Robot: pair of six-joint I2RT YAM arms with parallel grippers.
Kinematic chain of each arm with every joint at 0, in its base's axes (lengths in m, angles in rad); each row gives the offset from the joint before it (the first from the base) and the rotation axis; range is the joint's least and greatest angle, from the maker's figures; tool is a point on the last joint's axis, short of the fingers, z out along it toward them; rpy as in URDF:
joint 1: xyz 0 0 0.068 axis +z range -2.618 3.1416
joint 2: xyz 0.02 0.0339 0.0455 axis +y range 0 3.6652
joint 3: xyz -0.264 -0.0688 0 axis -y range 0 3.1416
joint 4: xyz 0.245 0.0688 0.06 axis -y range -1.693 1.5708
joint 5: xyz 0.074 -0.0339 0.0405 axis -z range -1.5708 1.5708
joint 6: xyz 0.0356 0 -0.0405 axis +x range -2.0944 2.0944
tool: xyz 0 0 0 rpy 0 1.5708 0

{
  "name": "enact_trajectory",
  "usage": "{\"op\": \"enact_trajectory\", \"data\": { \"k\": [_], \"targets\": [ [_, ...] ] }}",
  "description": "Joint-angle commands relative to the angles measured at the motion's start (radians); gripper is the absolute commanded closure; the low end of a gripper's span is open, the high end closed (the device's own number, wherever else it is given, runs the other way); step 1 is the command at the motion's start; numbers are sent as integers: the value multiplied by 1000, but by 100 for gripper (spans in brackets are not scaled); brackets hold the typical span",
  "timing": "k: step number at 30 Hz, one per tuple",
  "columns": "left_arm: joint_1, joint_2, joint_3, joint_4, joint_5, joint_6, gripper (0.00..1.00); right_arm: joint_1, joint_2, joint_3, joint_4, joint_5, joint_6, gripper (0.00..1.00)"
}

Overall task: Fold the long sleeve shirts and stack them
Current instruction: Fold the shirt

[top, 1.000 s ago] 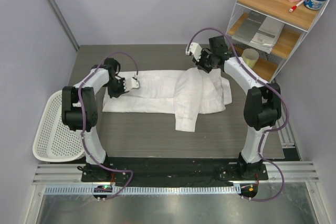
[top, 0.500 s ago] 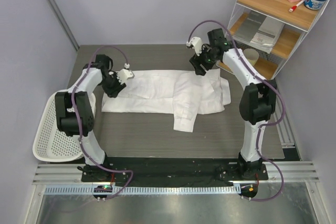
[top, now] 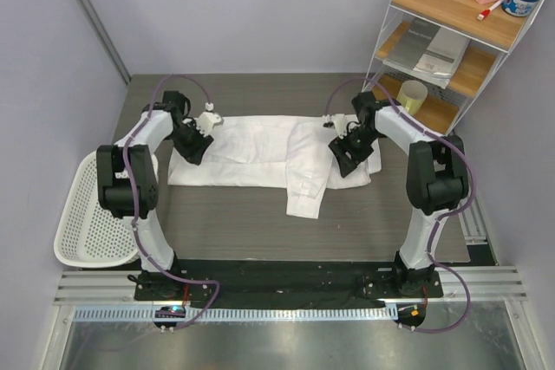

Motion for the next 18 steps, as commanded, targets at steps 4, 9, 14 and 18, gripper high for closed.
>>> {"op": "enact_trajectory", "data": {
  "k": [4, 9, 14, 18],
  "targets": [
    [-8, 65, -78, 43, -72, 23, 60, -42, 94, -42, 65, 57, -17, 44],
    [-13, 65, -159, 62, -111, 60, 65, -45, 117, -93, 68, 45, -26, 55],
    [-22, 27, -237, 48, -119, 112, 69, -45, 123, -143, 40, 22, -37, 71],
    [-25, -24, -285, 0, -99, 148, 71, -45, 76, -225, 17, 14, -55, 74]
  ]
}}
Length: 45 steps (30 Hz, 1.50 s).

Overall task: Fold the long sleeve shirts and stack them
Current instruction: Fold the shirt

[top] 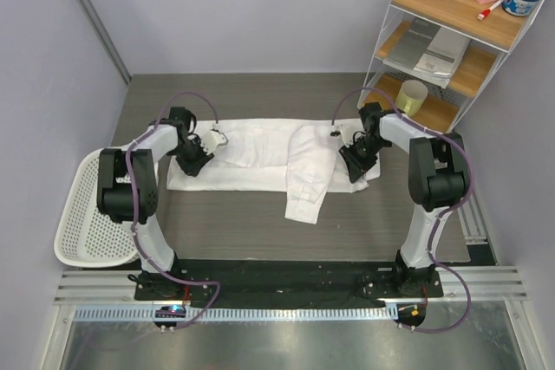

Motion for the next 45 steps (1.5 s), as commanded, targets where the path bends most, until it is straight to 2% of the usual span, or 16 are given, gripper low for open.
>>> {"op": "enact_trajectory", "data": {
  "k": [1, 3, 6, 7, 10, 14, 17, 21, 24, 31, 37, 45],
  "targets": [
    [-2, -12, -104, -141, -1, 59, 72, 6, -2, -140, -67, 2, -36, 74],
    [-4, -49, -132, -161, 9, 61, 72, 6, -42, -182, -68, 8, -37, 73],
    [-2, -82, -138, -154, 47, 21, 70, 4, -84, -193, -59, 31, -27, 63],
    [-2, -82, -123, -160, 73, 6, 69, 1, -91, -183, -62, 34, -20, 57],
    [22, -107, -43, -184, 148, -63, 61, 3, -160, -131, -106, 9, -19, 47],
    [70, -207, 40, -207, 332, -126, 50, 20, -327, -85, -169, -50, -45, 36],
    [71, -316, 41, -143, 389, -216, 43, 66, -427, -79, -169, -61, -30, 36],
    [71, -433, 18, -63, 430, -364, 42, 284, -490, -133, -87, -44, 68, 38],
    [71, -509, 1, -25, 434, -473, 41, 439, -467, -194, -4, 0, 168, 42],
    [74, -693, -54, 34, 391, -620, 25, 645, -363, -254, 137, 77, 296, 43],
    [74, -779, -86, 29, 363, -645, 23, 724, -292, -266, 217, 119, 351, 42],
    [76, -807, -85, 37, 286, -662, 23, 794, -188, -268, 280, 162, 385, 40]
  ]
}}
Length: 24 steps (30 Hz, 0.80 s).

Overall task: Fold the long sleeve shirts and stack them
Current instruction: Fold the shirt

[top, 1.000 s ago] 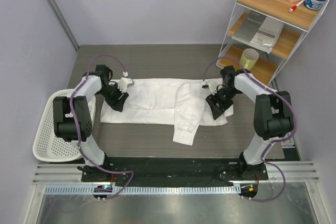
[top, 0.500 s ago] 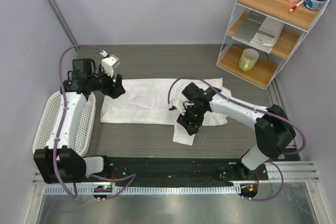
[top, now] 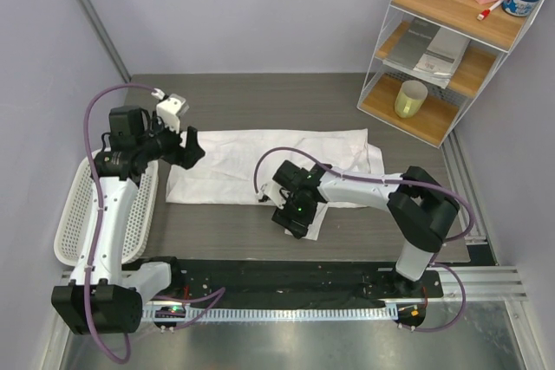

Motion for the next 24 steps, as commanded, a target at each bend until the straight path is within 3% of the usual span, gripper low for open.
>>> {"op": "enact_trajectory", "data": {
  "k": [1, 4, 7, 8, 14, 19, 21, 24],
  "targets": [
    [2, -18, 10, 40, -58, -51, 23, 27, 62, 16, 67, 50, 43, 41],
    [2, -23, 15, 48, -64, -69, 23, 40, 119, 33, 73, 63, 55, 54],
    [2, -24, 18, 49, -90, -74, 23, 40, 159, 63, 57, 32, 72, 94],
    [2, -21, 18, 49, -98, -77, 23, 40, 163, 76, 44, 17, 81, 99],
    [3, -18, 5, 59, -98, -94, 23, -6, 105, 213, 32, -111, 145, 99],
    [3, -6, 5, 63, -92, -97, 24, -19, 120, 295, 14, -102, 140, 99],
    [3, -4, 7, 63, -92, -95, 24, -11, 140, 310, -38, -94, 133, 85],
    [3, -3, 10, 63, -90, -95, 24, 13, 113, 249, -1, -59, 136, 80]
  ]
}}
